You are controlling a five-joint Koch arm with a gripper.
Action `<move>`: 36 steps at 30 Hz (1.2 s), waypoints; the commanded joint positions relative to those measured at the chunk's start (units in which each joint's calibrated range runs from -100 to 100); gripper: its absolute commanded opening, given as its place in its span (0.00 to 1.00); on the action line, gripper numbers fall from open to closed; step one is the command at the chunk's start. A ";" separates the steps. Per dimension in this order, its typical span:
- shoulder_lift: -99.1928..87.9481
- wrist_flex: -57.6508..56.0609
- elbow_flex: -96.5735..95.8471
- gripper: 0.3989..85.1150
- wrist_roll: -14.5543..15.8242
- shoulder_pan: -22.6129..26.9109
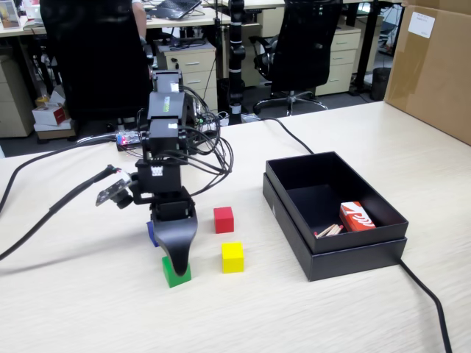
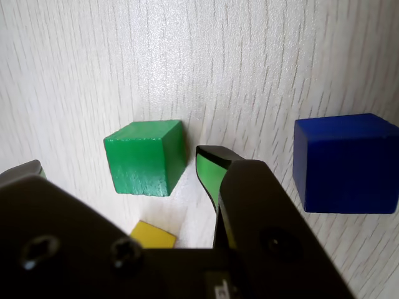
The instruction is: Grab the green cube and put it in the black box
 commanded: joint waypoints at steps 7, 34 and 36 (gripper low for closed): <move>0.18 2.48 4.55 0.49 -1.71 -0.05; -13.13 2.22 -0.98 0.00 -0.73 -0.44; -21.28 2.22 -6.06 0.00 -0.73 -0.10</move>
